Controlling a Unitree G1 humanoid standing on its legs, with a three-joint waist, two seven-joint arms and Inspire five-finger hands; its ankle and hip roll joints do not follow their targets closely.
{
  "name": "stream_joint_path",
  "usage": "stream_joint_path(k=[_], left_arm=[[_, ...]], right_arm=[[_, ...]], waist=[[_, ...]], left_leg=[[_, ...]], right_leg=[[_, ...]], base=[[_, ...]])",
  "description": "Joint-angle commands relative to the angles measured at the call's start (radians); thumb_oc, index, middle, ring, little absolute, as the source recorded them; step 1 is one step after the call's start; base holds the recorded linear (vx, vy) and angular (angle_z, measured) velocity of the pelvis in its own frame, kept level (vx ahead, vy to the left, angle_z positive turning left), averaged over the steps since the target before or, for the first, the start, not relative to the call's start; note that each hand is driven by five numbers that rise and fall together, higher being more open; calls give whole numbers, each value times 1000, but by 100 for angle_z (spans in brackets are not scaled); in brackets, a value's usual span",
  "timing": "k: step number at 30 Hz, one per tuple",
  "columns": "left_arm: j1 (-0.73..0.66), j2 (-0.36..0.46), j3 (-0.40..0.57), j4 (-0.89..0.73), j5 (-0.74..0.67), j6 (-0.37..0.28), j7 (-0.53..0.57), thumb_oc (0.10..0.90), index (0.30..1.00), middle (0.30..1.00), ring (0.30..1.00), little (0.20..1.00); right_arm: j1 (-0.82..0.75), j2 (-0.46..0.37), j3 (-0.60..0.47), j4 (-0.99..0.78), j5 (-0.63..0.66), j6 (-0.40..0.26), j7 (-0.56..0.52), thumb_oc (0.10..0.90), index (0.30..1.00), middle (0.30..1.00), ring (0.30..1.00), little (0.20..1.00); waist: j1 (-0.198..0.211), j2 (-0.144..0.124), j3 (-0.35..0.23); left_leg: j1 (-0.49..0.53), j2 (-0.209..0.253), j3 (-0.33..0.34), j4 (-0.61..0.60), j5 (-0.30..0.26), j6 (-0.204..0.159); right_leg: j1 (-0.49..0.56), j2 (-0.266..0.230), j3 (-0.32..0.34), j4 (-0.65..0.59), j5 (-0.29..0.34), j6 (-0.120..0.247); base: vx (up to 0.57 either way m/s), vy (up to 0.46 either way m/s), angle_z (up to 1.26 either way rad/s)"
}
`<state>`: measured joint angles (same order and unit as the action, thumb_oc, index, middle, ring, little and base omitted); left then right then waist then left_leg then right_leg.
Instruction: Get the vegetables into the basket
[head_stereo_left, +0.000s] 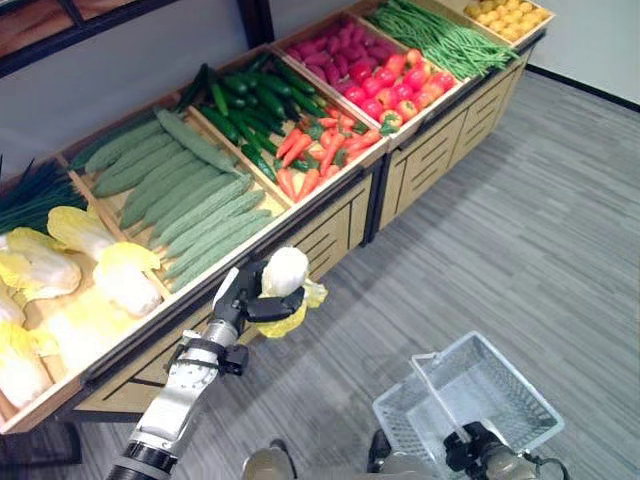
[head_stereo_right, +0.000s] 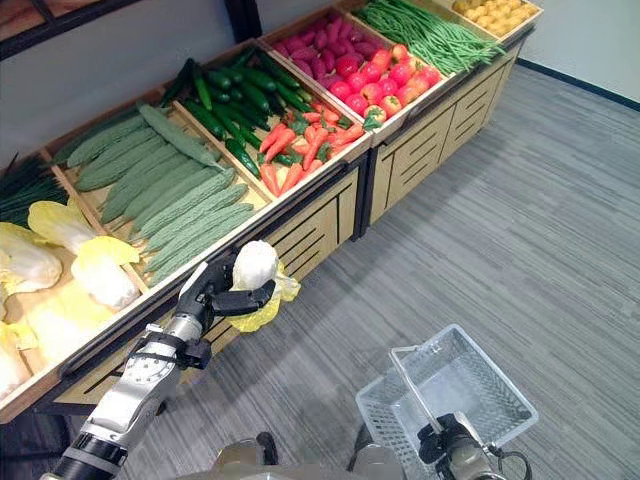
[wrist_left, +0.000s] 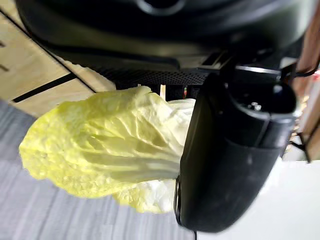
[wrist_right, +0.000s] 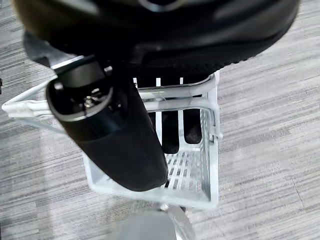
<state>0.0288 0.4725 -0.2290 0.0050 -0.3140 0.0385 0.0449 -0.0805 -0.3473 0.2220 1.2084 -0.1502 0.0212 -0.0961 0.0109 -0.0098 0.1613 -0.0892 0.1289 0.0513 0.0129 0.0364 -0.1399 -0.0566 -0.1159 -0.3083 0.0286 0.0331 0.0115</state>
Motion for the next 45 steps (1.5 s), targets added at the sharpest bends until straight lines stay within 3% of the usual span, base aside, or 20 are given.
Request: stream_joint_path(k=[1, 6, 14, 15, 17, 18, 19, 25, 27, 34, 35, 36, 37, 38, 39, 40, 43, 45], left_arm=[[-69, 36, 67, -150, 20, -108, 27, 400, 300, 300, 300, 300], [-66, 83, 79, -169, 34, -114, 22, 400, 300, 300, 300, 300], [-79, 106, 87, -149, 50, -106, 32, 400, 300, 300, 300, 300], [-83, 101, 78, -141, 49, -105, 33, 400, 300, 300, 300, 300], [-80, 102, 80, -141, 50, -102, 30, 400, 300, 300, 300, 300], [-78, 103, 83, -145, 42, -99, 28, 400, 300, 300, 300, 300], [-78, 103, 83, -145, 42, -99, 28, 400, 300, 300, 300, 300], [-88, 94, 79, -145, 35, -87, 24, 400, 300, 300, 300, 300], [-77, 85, 94, -134, 40, -88, 22, 400, 300, 300, 300, 300], [-86, 48, 67, -114, 25, -86, 21, 400, 300, 300, 300, 300], [-95, 39, 61, -106, 19, -84, 13, 400, 300, 300, 300, 300], [-94, 31, 58, -102, 10, -82, 13, 400, 300, 300, 300, 300], [-95, 23, 55, -98, 0, -85, 19, 400, 300, 300, 300, 300], [-95, 23, 54, -97, 0, -85, 19, 400, 300, 300, 300, 300], [-84, 19, 56, -103, -5, -89, 21, 400, 300, 300, 300, 300], [-73, 22, 56, -105, 8, -91, 24, 400, 300, 300, 300, 300], [-65, 45, 53, -115, 27, -91, 16, 400, 300, 300, 300, 300], [-46, 77, 61, -137, 33, -90, 9, 400, 300, 300, 300, 300]], right_arm=[[-13, 12, 16, -24, 23, -30, -7, 400, 300, 300, 300, 300], [-21, 33, 11, -40, 26, -32, -8, 400, 300, 300, 300, 300], [-40, 70, 18, -52, 26, -26, -3, 400, 300, 300, 300, 300], [-38, 75, 13, -49, 30, -25, -5, 400, 300, 300, 300, 300], [-31, 78, 14, -47, 25, -22, -1, 400, 300, 300, 300, 300], [-27, 79, 13, -46, 26, -21, 0, 400, 300, 300, 300, 300], [-27, 78, 13, -47, 26, -21, 0, 400, 300, 300, 300, 300], [-9, 74, 18, -39, 19, -22, 1, 400, 300, 300, 300, 300], [-12, 68, 36, -37, 4, -23, 4, 400, 300, 300, 300, 300], [6, 42, 27, -44, 10, -26, 2, 400, 300, 300, 300, 300], [2, 33, 26, -40, 15, -28, -1, 400, 300, 300, 300, 300], [1, 22, 29, -32, 20, -30, -2, 400, 300, 300, 300, 300], [-3, 14, 28, -29, 26, -29, -3, 400, 300, 300, 300, 300], [-3, 14, 28, -29, 26, -29, -3, 400, 300, 300, 300, 300], [-7, 9, 26, -22, 29, -27, -5, 400, 300, 300, 300, 300], [-12, 11, 29, -22, 25, -29, -5, 400, 300, 300, 300, 300], [-18, 16, 29, -22, 22, -29, -7, 400, 300, 300, 300, 300], [-11, 28, 10, -39, 39, -29, -11, 400, 300, 300, 300, 300]], waist=[[-1, -22, 8], [-12, -40, 20], [-22, -95, 27], [-29, -95, 34], [-26, -88, 30], [-20, -77, 25], [-22, -76, 26], [-11, -51, 8], [-2, -51, -20], [-30, -8, -26], [-28, -12, -7], [-10, -17, 19], [11, -21, 33], [7, -21, 32], [27, -24, 27], [28, -16, 22], [25, -6, 16], [21, -13, 7]], left_leg=[[-40, -16, 39, 56, -12, 36], [-45, -54, 113, 117, -67, 79], [0, -93, 243, 106, -115, 124], [35, -93, 293, 78, -114, 123], [55, -78, 332, 47, -100, 117], [66, -63, 366, 28, -87, 115], [69, -62, 364, 24, -85, 115], [98, -40, 440, 10, -87, 125], [112, -31, 492, -16, -56, 107], [114, 18, 462, -34, 6, 54], [64, 67, 443, 92, -9, 28], [-8, 120, 382, 246, 31, -13], [-69, 91, 272, 272, 72, -4], [-72, 89, 268, 272, 72, -4], [-94, 15, 141, 162, 20, 17], [-90, -1, 111, 73, 42, 25], [-72, -21, 111, 39, 31, 48], [-54, -43, 150, 41, 9, 68]], right_leg=[[23, -99, 50, -17, 58, 139], [-12, -144, 112, 4, 88, 162], [-85, -189, 203, -9, 234, 216], [-101, -195, 200, -10, 283, 233], [-107, -205, 146, -8, 294, 234], [-108, -223, 53, 21, 276, 229], [-105, -222, 50, 22, 273, 229], [-27, -198, -49, 151, 124, 210], [5, -159, -52, 72, 97, 199], [22, -92, -43, 31, 24, 150], [34, -77, -47, 28, 8, 126], [62, -47, -51, 8, -4, 97], [63, -47, -59, -13, 9, 84], [63, -47, -64, -14, 9, 84], [72, -60, -38, -36, 16, 102], [60, -66, -19, -35, 27, 117], [32, -82, 14, -15, 31, 127], [31, -105, 37, -3, 31, 137]], base=[[65, 235, -67], [9, 239, -63], [-42, 137, -49], [-90, 158, -45], [-106, 87, -95], [-83, 50, -118], [-86, 83, -84], [-53, 68, -59], [-7, -91, -75], [33, -190, -25], [20, -424, 15], [-37, -398, 23], [-34, -223, 22], [61, 27, 5], [169, 148, -10], [192, 197, -37], [100, 245, -66], [110, 236, -44]])
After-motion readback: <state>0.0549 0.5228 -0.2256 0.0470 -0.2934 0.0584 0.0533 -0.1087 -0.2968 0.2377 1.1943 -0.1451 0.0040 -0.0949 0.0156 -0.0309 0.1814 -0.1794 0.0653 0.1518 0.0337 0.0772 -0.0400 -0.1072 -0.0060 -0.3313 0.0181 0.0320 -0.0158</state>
